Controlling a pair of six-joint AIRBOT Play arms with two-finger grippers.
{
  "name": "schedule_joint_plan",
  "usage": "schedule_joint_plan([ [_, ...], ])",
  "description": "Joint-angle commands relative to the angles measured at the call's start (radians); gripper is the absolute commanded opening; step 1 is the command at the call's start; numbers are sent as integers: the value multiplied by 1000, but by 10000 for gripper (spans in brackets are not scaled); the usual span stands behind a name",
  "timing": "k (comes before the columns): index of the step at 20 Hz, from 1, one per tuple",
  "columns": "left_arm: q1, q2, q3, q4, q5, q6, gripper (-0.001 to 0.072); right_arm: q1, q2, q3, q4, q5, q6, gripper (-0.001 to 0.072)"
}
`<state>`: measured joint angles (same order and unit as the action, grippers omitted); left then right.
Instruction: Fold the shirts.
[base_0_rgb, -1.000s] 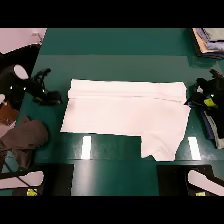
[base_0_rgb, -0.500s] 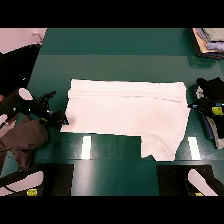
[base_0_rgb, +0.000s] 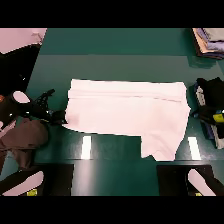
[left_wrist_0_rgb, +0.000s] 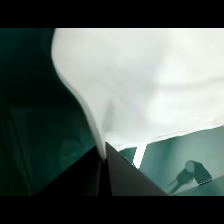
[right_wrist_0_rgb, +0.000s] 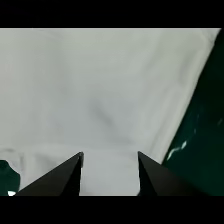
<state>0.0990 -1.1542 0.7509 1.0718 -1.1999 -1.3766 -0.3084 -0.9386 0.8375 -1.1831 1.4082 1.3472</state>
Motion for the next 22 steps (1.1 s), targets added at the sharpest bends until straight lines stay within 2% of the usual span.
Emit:
schedule_joint_plan([
  [1,0,93,-1,-6,3,6,23,0,-5,-114,-154,72,41,468],
  [5,0,109,-1,-6,4,8,22,1,-98,-301,-139,34,56,472],
  [10,0,109,-1,-6,6,8,22,47,-190,-351,0,-85,46,429],
  [11,0,109,-1,-6,6,8,23,74,-201,-349,13,-98,46,395],
  [13,0,110,-1,-5,-18,8,22,140,-211,-329,-2,-107,41,162],
  [14,0,112,-1,15,-50,8,21,167,-204,-313,-19,-105,38,73],
  [15,0,120,-2,37,-85,7,21,192,-185,-293,-47,-90,39,18],
  [18,0,225,-2,106,-154,-35,21,232,-77,-225,-149,34,39,18],
  [22,0,370,-2,70,-340,-93,21,232,133,-143,-233,182,40,17],
])
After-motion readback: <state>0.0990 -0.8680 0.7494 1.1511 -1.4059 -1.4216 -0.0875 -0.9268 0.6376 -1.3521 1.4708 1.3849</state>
